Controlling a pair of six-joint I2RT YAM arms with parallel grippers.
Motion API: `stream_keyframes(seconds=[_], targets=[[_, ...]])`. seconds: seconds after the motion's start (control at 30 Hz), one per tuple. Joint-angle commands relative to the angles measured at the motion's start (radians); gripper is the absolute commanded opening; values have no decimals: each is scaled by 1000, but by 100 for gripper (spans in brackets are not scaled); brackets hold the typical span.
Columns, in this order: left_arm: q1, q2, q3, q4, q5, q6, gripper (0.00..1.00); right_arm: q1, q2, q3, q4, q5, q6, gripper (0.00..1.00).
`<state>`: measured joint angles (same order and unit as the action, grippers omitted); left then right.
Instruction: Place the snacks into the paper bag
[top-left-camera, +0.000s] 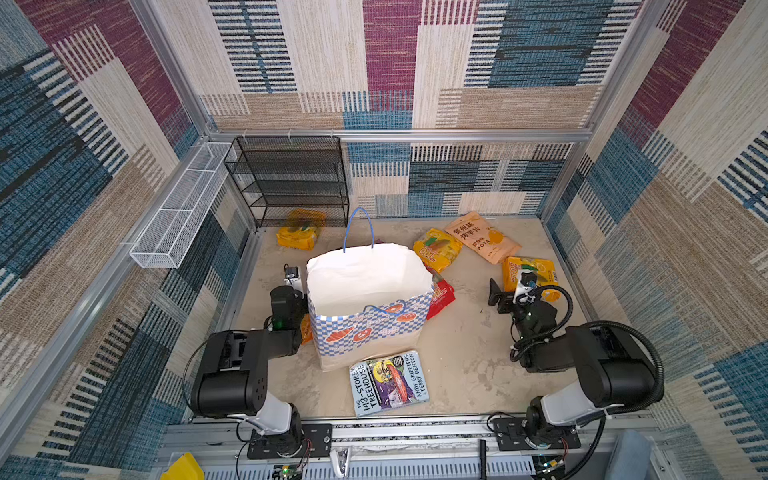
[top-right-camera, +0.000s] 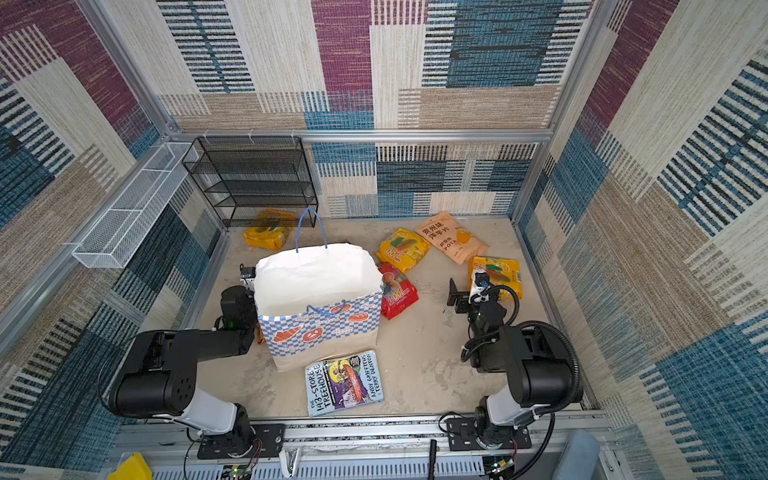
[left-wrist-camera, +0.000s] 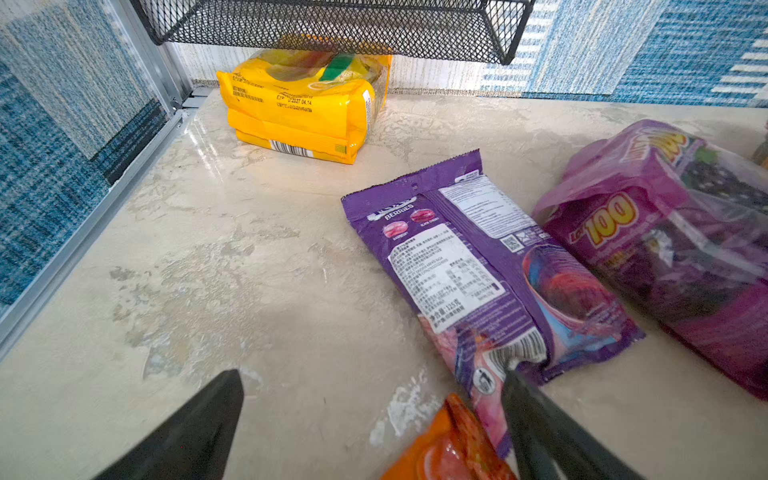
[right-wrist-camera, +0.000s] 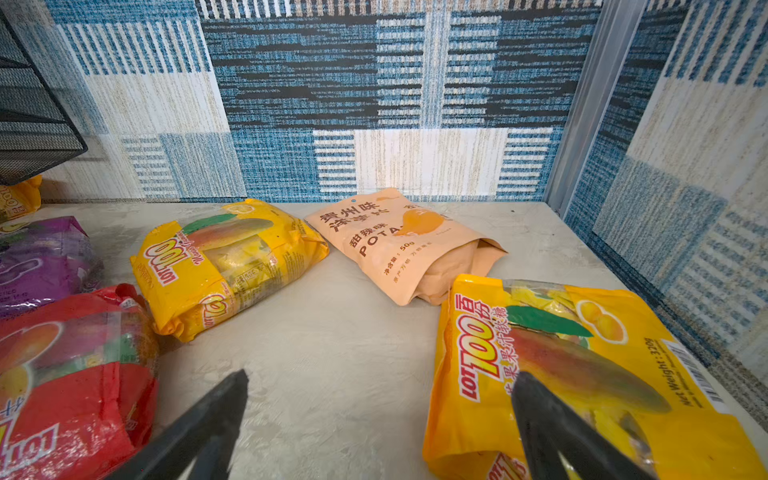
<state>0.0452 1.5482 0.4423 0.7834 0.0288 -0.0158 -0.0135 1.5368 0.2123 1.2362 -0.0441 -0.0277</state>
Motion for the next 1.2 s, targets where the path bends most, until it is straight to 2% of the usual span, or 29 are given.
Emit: stream_keyframes(seconds=[0.0,1.17], targets=[[2,-3,-2,14,9,16,100,0,-3,0,39,-5,-6,99],[2,-6,-5,16,13,15,100,-4,-2,4,31,-13,-2,100]])
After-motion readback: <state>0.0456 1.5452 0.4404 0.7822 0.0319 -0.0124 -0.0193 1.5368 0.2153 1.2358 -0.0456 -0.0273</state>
